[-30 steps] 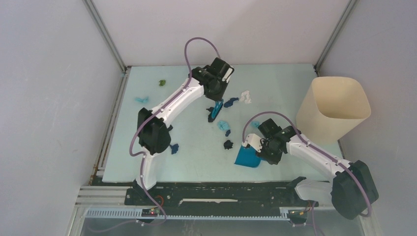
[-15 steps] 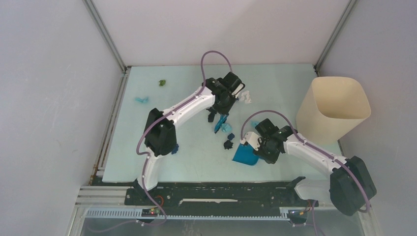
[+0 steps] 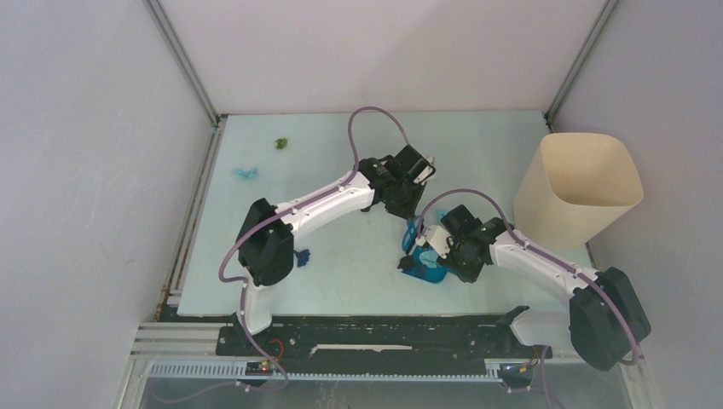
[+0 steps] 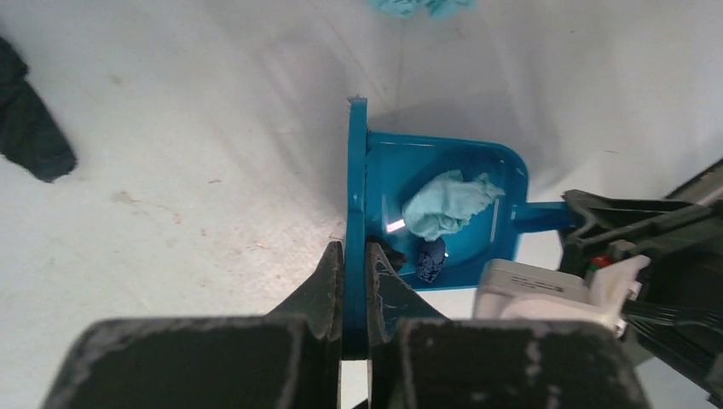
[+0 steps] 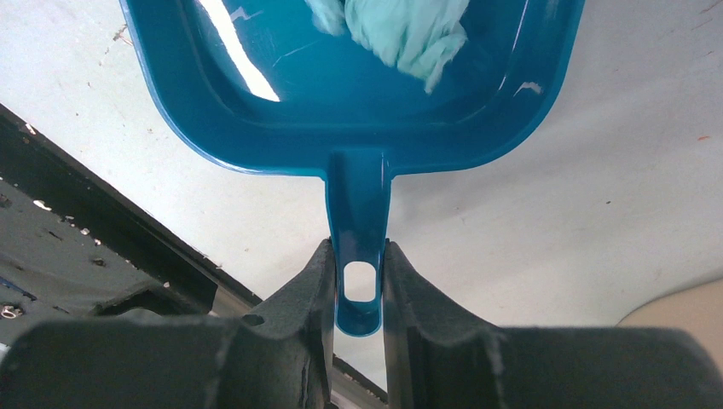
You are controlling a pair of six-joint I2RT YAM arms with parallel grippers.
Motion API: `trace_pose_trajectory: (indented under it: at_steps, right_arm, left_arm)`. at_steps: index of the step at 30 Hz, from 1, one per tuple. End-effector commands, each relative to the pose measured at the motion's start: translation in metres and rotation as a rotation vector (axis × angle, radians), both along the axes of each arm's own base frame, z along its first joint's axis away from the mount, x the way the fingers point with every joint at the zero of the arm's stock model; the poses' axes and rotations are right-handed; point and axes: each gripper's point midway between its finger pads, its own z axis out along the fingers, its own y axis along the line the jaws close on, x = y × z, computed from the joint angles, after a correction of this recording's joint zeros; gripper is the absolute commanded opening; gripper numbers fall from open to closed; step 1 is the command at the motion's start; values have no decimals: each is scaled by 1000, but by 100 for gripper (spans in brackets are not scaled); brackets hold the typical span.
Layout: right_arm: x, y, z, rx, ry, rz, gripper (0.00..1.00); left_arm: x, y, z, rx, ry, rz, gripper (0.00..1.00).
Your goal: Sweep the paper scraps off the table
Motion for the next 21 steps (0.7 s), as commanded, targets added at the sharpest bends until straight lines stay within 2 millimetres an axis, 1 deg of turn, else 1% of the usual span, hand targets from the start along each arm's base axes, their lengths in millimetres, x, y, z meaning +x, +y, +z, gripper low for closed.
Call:
trace_pose_trajectory:
  at_steps: [1,4,8,11,13,15,17,18,19,21]
  right_arm:
    - [3,4,8,17,-25,-12,0]
    - [2,2,9,20,-28,-13,0]
    - [-1,-3,11,11,-31,1,1]
    - [-3,-8,12,15,-42,10,0]
    - [-6,-12,12,18,-42,10,0]
    - [-8,-16,12,11,-40,8,0]
    - [-9,-21,13,-2,-38,2,0]
    - [-9,-23,12,-9,-37,0,0]
    - [-10,-24,12,-15,-36,-3,0]
    - [-9,-26,12,-20,-37,-7,0]
  left_arm:
    - [-12,-16,44,-152,4,6,0]
    - [-5,0,58,-117,-65,40,0]
    - [7,28,87,-112,-158,105,0]
    - [18,55,105,-97,-235,146,0]
    - [26,74,109,-43,-276,171,0]
    - [29,92,105,39,-281,185,0]
    - [26,105,92,115,-264,186,0]
    - [22,109,82,135,-243,184,0]
    - [16,109,74,130,-220,179,0]
    - [2,101,55,67,-171,175,1]
